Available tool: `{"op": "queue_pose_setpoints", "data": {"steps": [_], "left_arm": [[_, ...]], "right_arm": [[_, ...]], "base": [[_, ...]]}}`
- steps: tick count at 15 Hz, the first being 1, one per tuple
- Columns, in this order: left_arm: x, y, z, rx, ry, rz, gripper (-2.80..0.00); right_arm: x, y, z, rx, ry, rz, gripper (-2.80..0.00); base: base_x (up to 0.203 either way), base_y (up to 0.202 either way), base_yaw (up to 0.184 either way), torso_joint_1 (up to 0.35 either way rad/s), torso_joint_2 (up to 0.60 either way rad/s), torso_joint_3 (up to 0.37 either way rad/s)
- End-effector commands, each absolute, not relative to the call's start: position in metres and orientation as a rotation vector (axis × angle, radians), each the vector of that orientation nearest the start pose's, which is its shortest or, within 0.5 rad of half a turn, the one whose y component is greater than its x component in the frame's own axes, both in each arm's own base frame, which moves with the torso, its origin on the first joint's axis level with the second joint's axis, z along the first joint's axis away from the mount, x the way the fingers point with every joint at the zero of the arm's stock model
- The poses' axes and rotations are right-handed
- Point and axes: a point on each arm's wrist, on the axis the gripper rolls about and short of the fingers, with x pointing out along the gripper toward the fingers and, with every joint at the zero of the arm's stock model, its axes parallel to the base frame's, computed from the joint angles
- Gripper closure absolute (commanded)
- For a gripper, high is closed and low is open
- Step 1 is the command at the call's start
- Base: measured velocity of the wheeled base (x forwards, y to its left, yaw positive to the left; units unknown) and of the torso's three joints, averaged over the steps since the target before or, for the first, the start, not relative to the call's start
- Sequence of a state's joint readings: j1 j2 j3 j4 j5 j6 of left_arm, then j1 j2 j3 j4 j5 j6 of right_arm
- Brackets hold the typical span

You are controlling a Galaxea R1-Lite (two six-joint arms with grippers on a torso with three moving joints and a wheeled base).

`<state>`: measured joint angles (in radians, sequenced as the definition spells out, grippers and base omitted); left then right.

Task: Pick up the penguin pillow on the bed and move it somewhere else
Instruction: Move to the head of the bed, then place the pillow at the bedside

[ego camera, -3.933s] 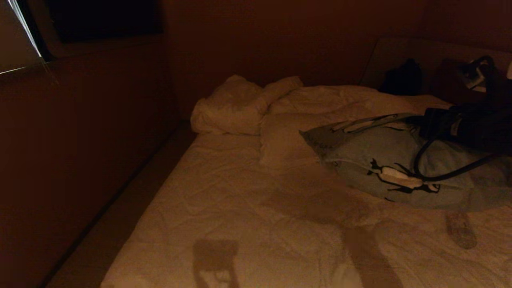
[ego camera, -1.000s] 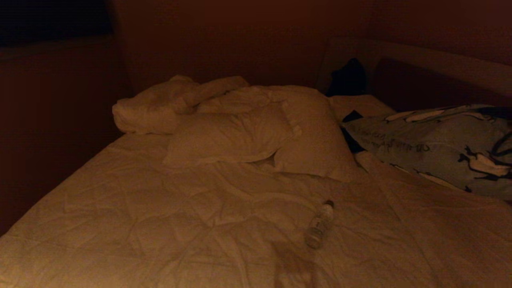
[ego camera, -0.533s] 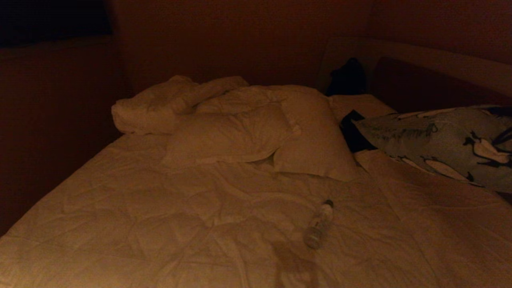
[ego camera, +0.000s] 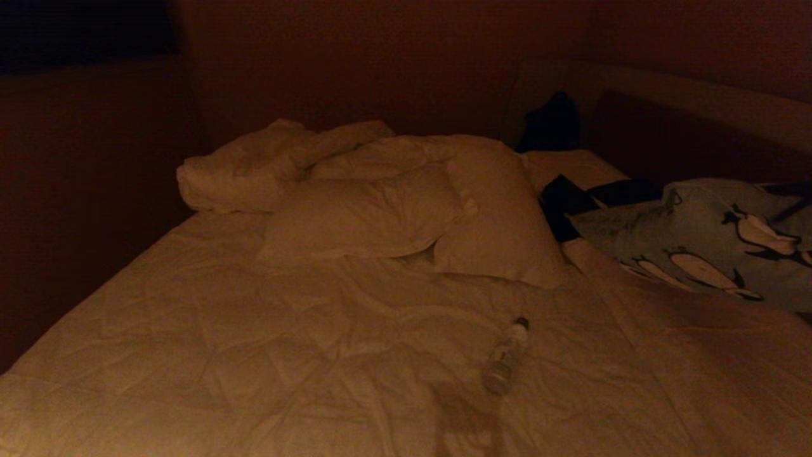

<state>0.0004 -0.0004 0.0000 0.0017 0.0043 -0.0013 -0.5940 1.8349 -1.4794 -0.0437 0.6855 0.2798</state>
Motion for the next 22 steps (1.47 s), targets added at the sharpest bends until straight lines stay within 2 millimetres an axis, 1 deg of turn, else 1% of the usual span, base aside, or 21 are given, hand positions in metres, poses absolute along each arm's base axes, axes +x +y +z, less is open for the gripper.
{"op": "queue_pose_setpoints", "data": {"steps": [1,4,7,14,22], "left_arm": [[-0.023,0.0,0.075,-0.002,0.0,0.006,0.0],[-0.023,0.0,0.075,0.02,0.005,0.005,0.0],[-0.023,0.0,0.075,0.02,0.005,0.003,0.0],[-0.023,0.0,0.075,0.005,0.002,0.006,0.0],[-0.023,0.0,0.075,0.005,0.003,0.006,0.0]], "right_arm": [[0.306,-0.191,0.267,0.478,0.277,0.054,0.0],[0.302,-0.194,0.27,0.478,0.269,0.047,0.0],[0.296,-0.2,0.273,0.485,0.26,0.085,0.0],[0.291,-0.204,0.275,0.487,0.252,0.086,0.0],[0.289,-0.203,0.278,0.476,0.244,0.076,0.0]], "base": [[0.0,0.0,0.0,0.0,0.0,0.0],[0.0,0.0,0.0,0.0,0.0,0.0],[0.0,0.0,0.0,0.0,0.0,0.0],[0.002,0.13,0.001,0.004,0.0,0.003],[0.0,0.0,0.0,0.0,0.0,0.0]]}}
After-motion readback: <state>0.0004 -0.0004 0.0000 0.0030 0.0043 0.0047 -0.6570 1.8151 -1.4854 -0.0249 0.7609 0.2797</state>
